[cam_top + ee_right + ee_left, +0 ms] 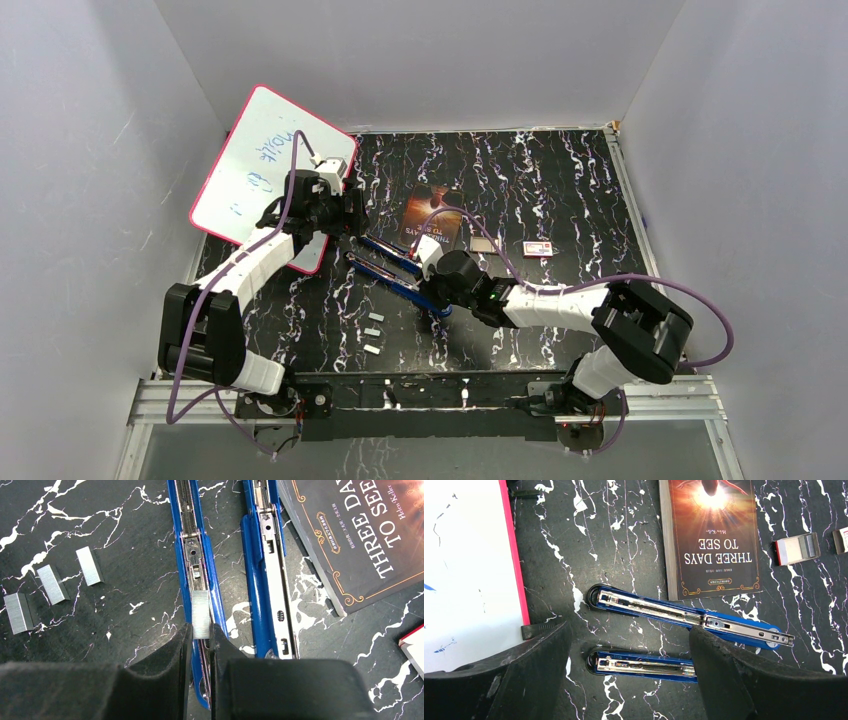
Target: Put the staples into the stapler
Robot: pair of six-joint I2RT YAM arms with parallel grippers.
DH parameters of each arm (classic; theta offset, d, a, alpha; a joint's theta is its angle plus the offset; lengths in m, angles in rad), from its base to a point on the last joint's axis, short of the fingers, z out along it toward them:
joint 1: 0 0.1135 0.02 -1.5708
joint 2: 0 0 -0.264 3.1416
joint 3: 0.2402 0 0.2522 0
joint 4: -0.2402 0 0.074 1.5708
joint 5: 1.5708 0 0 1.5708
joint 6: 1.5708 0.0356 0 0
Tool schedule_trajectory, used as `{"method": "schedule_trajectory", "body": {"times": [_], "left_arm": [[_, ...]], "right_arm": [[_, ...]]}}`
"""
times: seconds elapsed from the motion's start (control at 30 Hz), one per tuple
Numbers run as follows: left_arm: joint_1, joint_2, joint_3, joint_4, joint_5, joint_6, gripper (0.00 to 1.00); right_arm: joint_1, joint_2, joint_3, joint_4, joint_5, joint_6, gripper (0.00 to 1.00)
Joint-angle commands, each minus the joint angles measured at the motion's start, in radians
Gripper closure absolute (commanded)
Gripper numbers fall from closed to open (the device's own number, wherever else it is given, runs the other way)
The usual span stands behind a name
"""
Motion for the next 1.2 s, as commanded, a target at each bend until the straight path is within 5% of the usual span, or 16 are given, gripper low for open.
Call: {"method": "schedule_trajectory", "body": {"times": [0.0, 1.17], "left_arm": [[0.002, -0.003, 0.023, 0.001, 0.013, 0.004, 0.15], [0.002, -0.004, 0.021, 0.002, 0.013, 0.004, 0.14]], "right_arm": [[0.005, 0.003, 0.041, -0.004, 0.023, 0.018, 1.0], [0.005, -0.009, 0.066, -0.112, 0.051, 0.027, 1.0]]}}
